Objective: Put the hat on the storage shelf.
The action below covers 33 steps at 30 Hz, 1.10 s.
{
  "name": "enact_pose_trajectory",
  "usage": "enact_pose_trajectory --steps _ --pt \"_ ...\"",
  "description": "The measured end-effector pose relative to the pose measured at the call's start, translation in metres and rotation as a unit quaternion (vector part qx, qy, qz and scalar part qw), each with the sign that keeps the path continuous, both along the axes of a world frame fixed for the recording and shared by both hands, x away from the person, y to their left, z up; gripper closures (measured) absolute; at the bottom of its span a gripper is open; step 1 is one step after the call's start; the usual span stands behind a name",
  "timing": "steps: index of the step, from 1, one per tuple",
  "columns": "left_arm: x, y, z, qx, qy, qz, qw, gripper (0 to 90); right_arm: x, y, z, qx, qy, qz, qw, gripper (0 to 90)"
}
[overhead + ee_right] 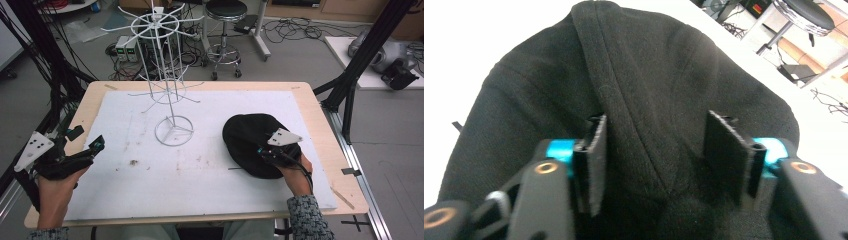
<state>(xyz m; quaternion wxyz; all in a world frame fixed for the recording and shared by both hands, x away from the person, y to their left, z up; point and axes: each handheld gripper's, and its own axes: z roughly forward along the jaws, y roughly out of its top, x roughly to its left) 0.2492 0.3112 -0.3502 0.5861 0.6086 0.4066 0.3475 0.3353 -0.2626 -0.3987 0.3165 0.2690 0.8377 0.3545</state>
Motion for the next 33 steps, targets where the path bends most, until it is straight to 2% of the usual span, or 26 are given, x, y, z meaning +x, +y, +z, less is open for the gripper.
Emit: enact_pose_trajectory --steps 2,4,5,9,14,15,16,20,23,24,26,28,29,31,32,33 --pt "0.000 0.000 0.000 0.000 0.000 -0.001 1.0000 22.9 0.000 0.000 0.001 -0.001 0.001 -0.001 1.0000 56.6" --pt "0.000 0.000 0.000 0.000 -0.001 0.000 1.0000 22.9 0.000 0.000 0.001 0.001 -0.001 -0.001 1.0000 58.6" --pt "0.000 0.001 0.000 -0.001 0.000 -0.001 1.0000 22.9 -0.001 -0.001 0.002 0.002 -0.004 -0.001 1.0000 64.9" --pt "-0.001 0.001 0.000 -0.003 0.000 0.001 1.0000 22.9 -0.001 -0.003 0.004 0.017 -0.007 -0.005 0.9998 68.9" --pt "-0.004 0.004 0.002 -0.006 -0.004 0.007 0.9999 22.9 -0.001 -0.008 0.010 0.062 -0.020 -0.008 0.9978 75.1" --pt "-0.004 0.004 0.003 -0.006 -0.005 0.008 0.9999 22.9 -0.001 -0.008 0.010 0.062 -0.020 -0.008 0.9978 75.1" --pt "-0.005 0.004 0.004 -0.007 -0.006 0.009 0.9999 22.9 0.000 -0.009 0.014 0.083 -0.022 -0.006 0.9963 76.0" --pt "-0.009 0.006 0.005 -0.009 -0.009 0.012 0.9999 22.9 0.001 -0.011 0.019 0.101 -0.028 -0.005 0.9945 76.7" --pt "-0.011 0.008 0.006 -0.010 -0.010 0.015 0.9998 22.9 0.001 -0.010 0.025 0.123 -0.040 -0.013 0.9915 79.8" --pt "-0.012 0.009 0.007 -0.011 -0.011 0.017 0.9997 22.9 0.001 -0.010 0.025 0.123 -0.040 -0.013 0.9915 79.8" --pt "-0.014 0.010 0.007 -0.012 -0.012 0.019 0.9997 22.9 0.003 -0.011 0.032 0.140 -0.054 -0.011 0.9886 80.3" --pt "-0.015 0.011 0.008 -0.013 -0.013 0.020 0.9996 22.9 0.006 -0.011 0.038 0.156 -0.051 -0.014 0.9863 80.4" --pt "-0.015 0.012 0.008 -0.012 -0.013 0.021 0.9996 22.9 0.008 -0.012 0.041 0.159 -0.061 -0.012 0.9852 80.5" --pt "-0.017 0.014 0.008 -0.013 -0.013 0.024 0.9996 22.9 0.011 -0.013 0.045 0.179 -0.062 -0.011 0.9818 80.8" --pt "-0.017 0.014 0.008 -0.013 -0.013 0.024 0.9996 22.9 0.011 -0.013 0.045 0.179 -0.062 -0.011 0.9818 80.8" --pt "-0.017 0.014 0.008 -0.015 -0.014 0.025 0.9995 22.9 0.013 -0.013 0.047 0.187 -0.063 -0.010 0.9803 80.8"
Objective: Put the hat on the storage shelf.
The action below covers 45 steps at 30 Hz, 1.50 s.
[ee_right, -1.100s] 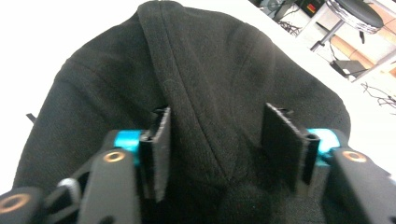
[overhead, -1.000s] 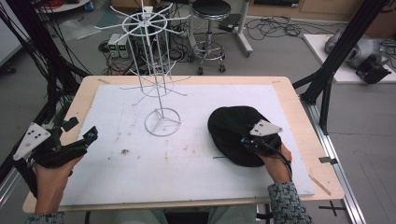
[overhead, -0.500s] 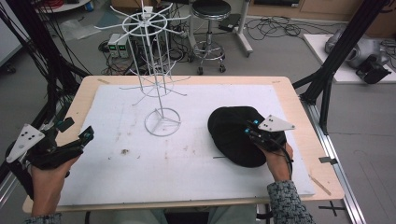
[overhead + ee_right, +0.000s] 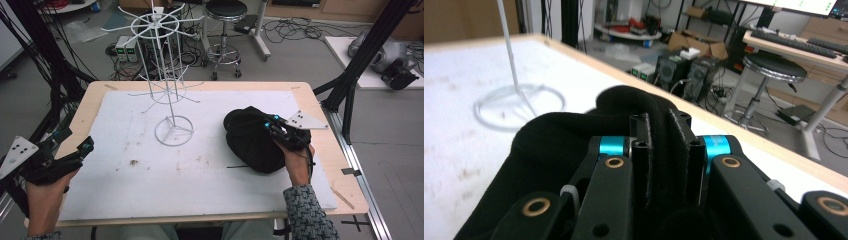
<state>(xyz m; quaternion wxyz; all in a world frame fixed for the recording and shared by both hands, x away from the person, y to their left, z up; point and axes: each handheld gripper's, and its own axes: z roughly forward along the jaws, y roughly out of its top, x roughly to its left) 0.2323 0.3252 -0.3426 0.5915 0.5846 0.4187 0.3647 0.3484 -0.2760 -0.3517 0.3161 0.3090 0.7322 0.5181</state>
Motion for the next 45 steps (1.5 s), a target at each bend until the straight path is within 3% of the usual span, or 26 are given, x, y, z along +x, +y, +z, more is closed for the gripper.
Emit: enact_pose_trajectory --steps 3,11,14,22,35,45 --pt "-0.002 0.002 0.000 0.000 0.000 0.004 1.0000 22.9 0.006 -0.003 0.006 0.036 -0.005 0.008 0.9993 81.7" --pt "-0.012 -0.001 0.004 0.006 -0.005 0.008 0.9999 23.0 0.018 -0.005 0.016 0.067 -0.014 0.020 0.9975 82.5" --pt "-0.015 0.000 0.006 0.006 -0.008 0.011 0.9999 23.0 0.024 -0.007 0.022 0.101 -0.015 0.025 0.9945 82.9" --pt "-0.017 0.003 0.005 0.006 -0.006 0.017 0.9998 23.0 0.032 -0.006 0.034 0.114 -0.010 0.029 0.9930 83.3" --pt "-0.018 0.005 0.006 0.003 -0.007 0.018 0.9998 23.0 0.038 0.000 0.076 0.126 -0.043 0.046 0.9900 83.4" --pt "-0.018 0.006 0.006 0.005 -0.007 0.019 0.9998 23.0 0.047 0.007 0.115 0.162 -0.067 0.065 0.9824 83.4"
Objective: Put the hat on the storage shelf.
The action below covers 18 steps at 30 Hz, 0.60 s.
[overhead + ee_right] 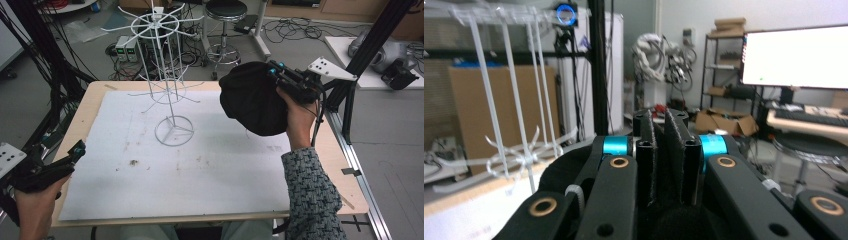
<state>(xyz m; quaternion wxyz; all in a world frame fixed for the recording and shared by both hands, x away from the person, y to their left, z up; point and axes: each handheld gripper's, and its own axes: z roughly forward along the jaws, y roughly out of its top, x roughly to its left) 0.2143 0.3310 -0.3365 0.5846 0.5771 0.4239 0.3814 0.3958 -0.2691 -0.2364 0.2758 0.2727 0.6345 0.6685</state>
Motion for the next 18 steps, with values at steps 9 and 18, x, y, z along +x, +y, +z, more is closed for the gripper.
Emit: enact_pose_trajectory --steps 9,18 --pt "-0.001 0.002 0.002 -0.002 -0.002 0.001 1.0000 23.0 0.009 0.002 0.032 0.039 -0.021 0.016 0.9989 83.4" --pt "-0.001 0.003 0.002 -0.001 -0.002 0.003 1.0000 23.0 0.018 0.004 0.056 0.059 -0.036 0.025 0.9973 83.5"
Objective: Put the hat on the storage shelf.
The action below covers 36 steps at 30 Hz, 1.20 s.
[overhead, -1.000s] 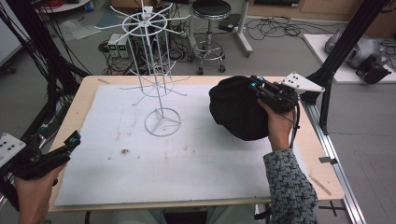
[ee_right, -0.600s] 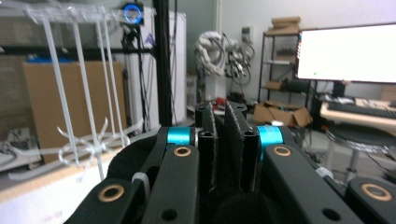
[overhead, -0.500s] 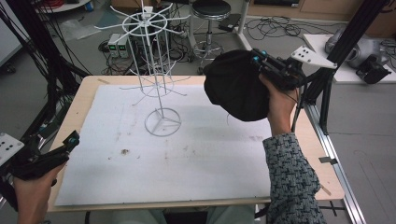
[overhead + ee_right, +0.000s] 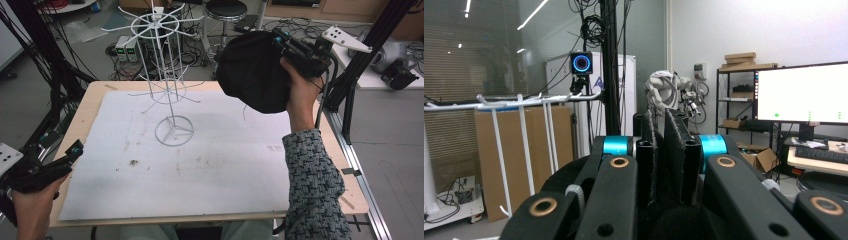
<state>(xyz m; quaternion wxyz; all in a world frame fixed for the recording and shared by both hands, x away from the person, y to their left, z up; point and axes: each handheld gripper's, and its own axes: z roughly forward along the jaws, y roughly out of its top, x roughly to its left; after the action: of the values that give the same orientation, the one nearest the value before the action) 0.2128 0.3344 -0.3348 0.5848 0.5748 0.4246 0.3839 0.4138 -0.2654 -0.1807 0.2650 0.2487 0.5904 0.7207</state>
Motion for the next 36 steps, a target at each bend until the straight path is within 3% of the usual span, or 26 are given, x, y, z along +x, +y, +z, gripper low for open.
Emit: enact_pose_trajectory --steps 8,17,21,24,30,36 --pt "0.000 0.000 0.000 0.000 0.000 0.001 1.0000 23.0 0.008 0.003 0.016 0.017 -0.003 -0.003 0.9998 83.6" --pt "0.000 0.001 0.000 -0.002 -0.001 0.001 1.0000 23.0 0.017 0.012 0.050 0.026 -0.026 0.000 0.9993 83.6" --pt "-0.001 0.002 0.000 -0.002 0.000 0.002 1.0000 23.0 0.017 0.016 0.058 0.030 -0.021 -0.002 0.9993 83.6" --pt "-0.001 0.002 0.000 -0.005 -0.001 0.001 1.0000 23.0 0.019 0.021 0.072 0.034 -0.031 -0.002 0.9989 83.6" --pt "-0.001 0.004 0.001 -0.005 -0.002 0.002 1.0000 23.0 0.022 0.027 0.086 0.044 -0.044 0.002 0.9981 83.6" --pt "-0.003 0.005 0.002 -0.006 -0.003 0.005 1.0000 23.0 0.025 0.033 0.097 0.058 -0.041 -0.003 0.9975 83.6"
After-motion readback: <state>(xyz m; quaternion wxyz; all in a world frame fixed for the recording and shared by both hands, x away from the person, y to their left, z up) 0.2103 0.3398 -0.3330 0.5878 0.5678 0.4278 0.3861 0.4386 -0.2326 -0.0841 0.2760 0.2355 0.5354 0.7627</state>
